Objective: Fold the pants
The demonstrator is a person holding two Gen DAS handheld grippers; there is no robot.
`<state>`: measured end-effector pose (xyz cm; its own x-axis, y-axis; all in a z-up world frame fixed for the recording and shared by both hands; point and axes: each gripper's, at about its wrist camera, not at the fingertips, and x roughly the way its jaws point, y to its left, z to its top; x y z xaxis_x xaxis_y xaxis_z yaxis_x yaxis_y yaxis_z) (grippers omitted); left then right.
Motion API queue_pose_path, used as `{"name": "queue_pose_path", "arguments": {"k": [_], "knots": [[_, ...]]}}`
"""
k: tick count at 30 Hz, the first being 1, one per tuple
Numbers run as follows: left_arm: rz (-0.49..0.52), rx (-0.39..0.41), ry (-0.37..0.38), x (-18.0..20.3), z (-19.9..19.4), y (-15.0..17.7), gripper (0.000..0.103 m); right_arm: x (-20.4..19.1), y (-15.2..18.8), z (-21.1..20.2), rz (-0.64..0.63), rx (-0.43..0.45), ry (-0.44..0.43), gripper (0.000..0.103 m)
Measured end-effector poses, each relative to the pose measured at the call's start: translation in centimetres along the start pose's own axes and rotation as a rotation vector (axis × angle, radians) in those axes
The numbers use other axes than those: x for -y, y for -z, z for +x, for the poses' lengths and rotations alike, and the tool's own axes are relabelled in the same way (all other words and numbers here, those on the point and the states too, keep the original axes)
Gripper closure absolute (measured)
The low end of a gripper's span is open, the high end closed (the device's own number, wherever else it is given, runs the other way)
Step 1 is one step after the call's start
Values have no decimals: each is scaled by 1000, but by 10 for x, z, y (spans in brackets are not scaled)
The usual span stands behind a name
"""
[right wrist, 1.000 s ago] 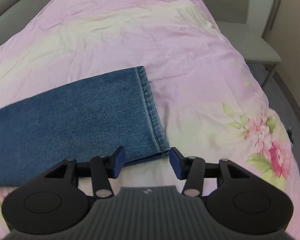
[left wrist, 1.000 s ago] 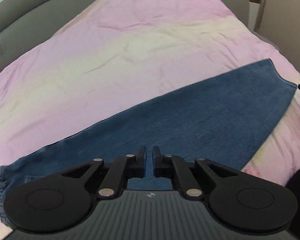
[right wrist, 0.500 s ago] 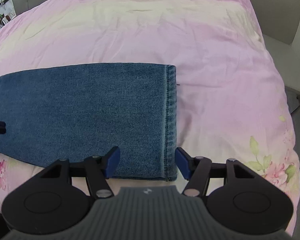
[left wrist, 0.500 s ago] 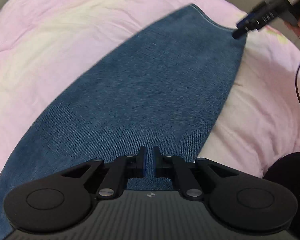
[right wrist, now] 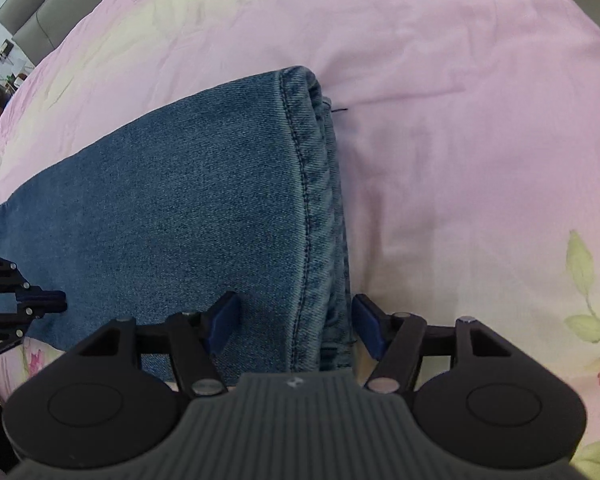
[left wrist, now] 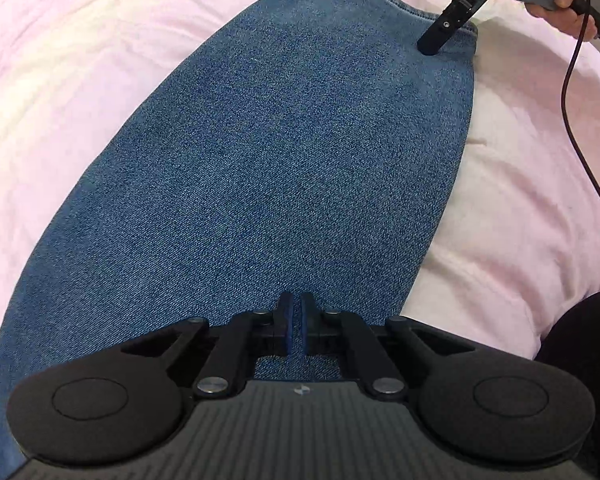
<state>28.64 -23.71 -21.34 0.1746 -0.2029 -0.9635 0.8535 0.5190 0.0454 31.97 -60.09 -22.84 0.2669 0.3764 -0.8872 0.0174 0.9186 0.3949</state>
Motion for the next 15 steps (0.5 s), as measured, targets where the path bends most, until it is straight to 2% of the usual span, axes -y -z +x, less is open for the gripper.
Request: {"name": "queue_pose_path", "arguments": {"k": [4, 8, 10, 13, 15], "knots": [[1, -6, 10, -1, 7, 0, 102, 8, 0, 2, 25, 3, -35, 51], [23, -14, -11, 4, 12, -3, 102, 4, 0, -4, 43, 7, -25, 60], [45, -14, -19, 9, 0, 4, 102, 4, -2, -9, 56, 8, -24, 65], [50, 17, 11, 10, -14, 2, 102, 8, -10, -12, 88, 6, -22, 64], [61, 46, 34, 12, -23, 1, 100, 12, -12, -10, 106, -4, -19, 59]]}}
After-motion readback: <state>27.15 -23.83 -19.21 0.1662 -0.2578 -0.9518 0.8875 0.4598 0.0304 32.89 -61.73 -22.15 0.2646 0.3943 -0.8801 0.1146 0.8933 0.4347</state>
